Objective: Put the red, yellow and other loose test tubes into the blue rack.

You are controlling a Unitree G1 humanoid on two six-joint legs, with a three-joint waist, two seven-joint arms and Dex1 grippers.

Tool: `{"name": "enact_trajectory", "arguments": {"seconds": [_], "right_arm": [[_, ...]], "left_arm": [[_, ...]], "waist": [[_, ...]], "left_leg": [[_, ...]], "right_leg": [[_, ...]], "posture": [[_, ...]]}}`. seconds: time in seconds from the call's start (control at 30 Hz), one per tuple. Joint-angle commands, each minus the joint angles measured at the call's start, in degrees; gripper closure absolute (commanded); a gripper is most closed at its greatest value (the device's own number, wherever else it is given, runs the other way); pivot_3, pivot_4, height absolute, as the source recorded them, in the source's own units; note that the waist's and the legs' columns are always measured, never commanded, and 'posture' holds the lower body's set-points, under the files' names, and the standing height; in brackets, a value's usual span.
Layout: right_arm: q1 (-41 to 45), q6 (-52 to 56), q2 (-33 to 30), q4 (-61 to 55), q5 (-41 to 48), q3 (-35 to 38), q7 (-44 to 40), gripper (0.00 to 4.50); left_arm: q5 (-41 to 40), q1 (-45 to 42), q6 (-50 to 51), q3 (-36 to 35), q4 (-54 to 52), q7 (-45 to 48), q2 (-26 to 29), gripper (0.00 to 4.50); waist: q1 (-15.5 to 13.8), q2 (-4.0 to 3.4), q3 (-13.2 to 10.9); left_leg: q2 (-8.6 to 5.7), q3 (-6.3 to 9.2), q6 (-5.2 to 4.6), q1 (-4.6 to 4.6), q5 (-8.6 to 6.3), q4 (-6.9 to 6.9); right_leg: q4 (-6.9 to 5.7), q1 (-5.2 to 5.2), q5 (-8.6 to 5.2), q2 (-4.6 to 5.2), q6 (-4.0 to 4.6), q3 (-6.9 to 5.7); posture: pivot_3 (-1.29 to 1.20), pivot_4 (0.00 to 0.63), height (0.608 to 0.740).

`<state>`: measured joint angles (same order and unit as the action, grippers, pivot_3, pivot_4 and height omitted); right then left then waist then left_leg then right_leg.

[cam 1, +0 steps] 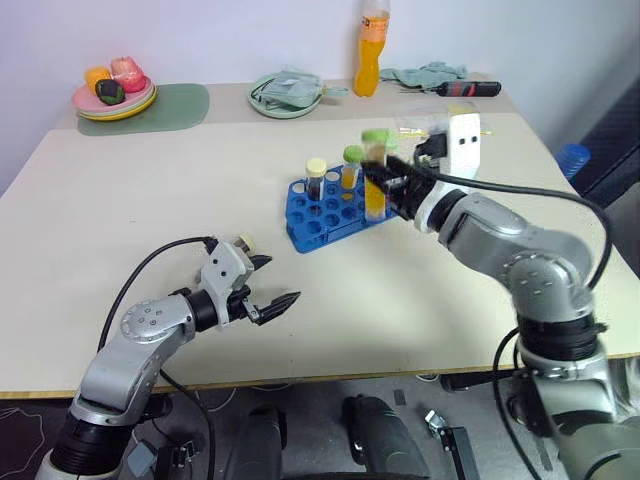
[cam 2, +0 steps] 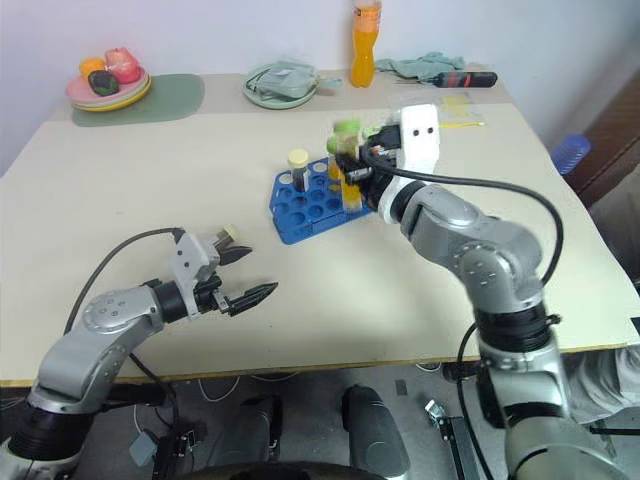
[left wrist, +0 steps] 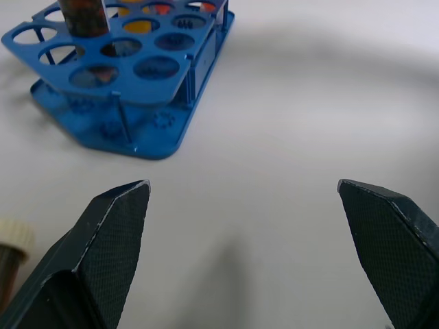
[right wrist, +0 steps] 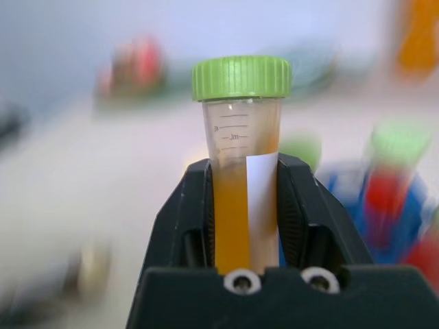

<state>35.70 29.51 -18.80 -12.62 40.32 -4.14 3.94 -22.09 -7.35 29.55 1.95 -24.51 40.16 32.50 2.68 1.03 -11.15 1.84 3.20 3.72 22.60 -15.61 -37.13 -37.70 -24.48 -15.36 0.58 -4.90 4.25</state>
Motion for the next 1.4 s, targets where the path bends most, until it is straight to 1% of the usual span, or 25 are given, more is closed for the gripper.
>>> {"name": "enact_trajectory", "arguments": {"seconds": [0.03, 0.17, 0.33, 0.5, 0.87, 1.0, 1.4], "right_arm": [[-1.6, -16.2, 5.0, 7.7, -12.0, -2.8, -5.5, 3.75], [-1.7, -24.8, 9.6, 16.4, -17.3, -1.9, -9.1, 3.75], [-0.8, -30.0, 12.2, 22.8, -21.5, 0.3, -10.2, 3.75], [-0.4, -32.2, 13.2, 26.5, -23.8, 2.2, -11.3, 3.75], [1.1, -35.6, 15.7, 33.7, -27.3, 4.6, -12.1, 3.75], [2.0, -38.3, 16.3, 36.6, -28.5, 5.3, -12.2, 3.75], [0.6, -48.1, 18.1, 41.6, -32.0, 4.4, -15.2, 3.75]], "left_arm": [[-0.5, -1.7, -0.3, -0.4, -0.6, 0.3, 0.0, 0.0], [-0.6, -2.2, -0.1, -1.0, -0.6, 0.4, 0.3, 0.0], [-1.1, -0.9, 0.6, -1.7, -2.6, 0.2, 0.6, 0.0], [-1.7, -0.1, 1.3, -2.0, -4.0, -0.1, 0.5, 0.0], [-1.9, -1.1, 1.1, -1.5, -3.2, 0.0, 0.5, 0.0], [-1.8, -1.2, 1.1, -1.3, -3.2, 0.0, 0.4, 0.0], [-1.7, -0.8, 1.2, -1.5, -3.7, -0.5, 0.5, 0.0]], "waist": [[0.0, -0.02, 0.0], [-0.1, -0.02, 0.0], [-0.1, -0.03, 0.0], [-0.1, -0.03, 0.0], [0.0, -0.03, 0.0], [0.0, -0.03, 0.0], [0.4, -0.03, 0.0]], "left_leg": [[0.0, -0.01, 0.0, 0.0, 0.0, -0.01], [-0.02, -0.05, 0.01, 0.01, 0.0, -0.01], [-0.02, -0.03, 0.02, -0.01, 0.01, -0.02], [-0.02, -0.04, 0.02, -0.04, 0.01, -0.01], [-0.03, -0.06, 0.02, -0.12, 0.01, -0.02], [-0.03, -0.06, 0.02, -0.15, 0.01, -0.02], [-0.03, -0.06, 0.04, -0.17, 0.02, -0.03]], "right_leg": [[-0.01, 0.0, 0.0, 0.0, 0.0, 0.0], [-0.03, 0.0, 0.01, 0.06, 0.0, 0.03], [-0.08, 0.0, 0.01, 0.07, 0.01, 0.03], [-0.12, 0.0, 0.01, 0.07, 0.01, 0.03], [-0.24, 0.0, 0.0, 0.06, 0.02, 0.07], [-0.28, 0.0, 0.0, 0.06, 0.02, 0.08], [-0.32, 0.0, 0.0, 0.06, 0.02, 0.09]], "posture": [[0.0, 0.15, 0.74], [0.0, 0.15, 0.74], [0.0, 0.15, 0.74], [0.0, 0.15, 0.74], [0.0, 0.15, 0.74], [0.0, 0.15, 0.74], [0.0, 0.15, 0.74]]}}
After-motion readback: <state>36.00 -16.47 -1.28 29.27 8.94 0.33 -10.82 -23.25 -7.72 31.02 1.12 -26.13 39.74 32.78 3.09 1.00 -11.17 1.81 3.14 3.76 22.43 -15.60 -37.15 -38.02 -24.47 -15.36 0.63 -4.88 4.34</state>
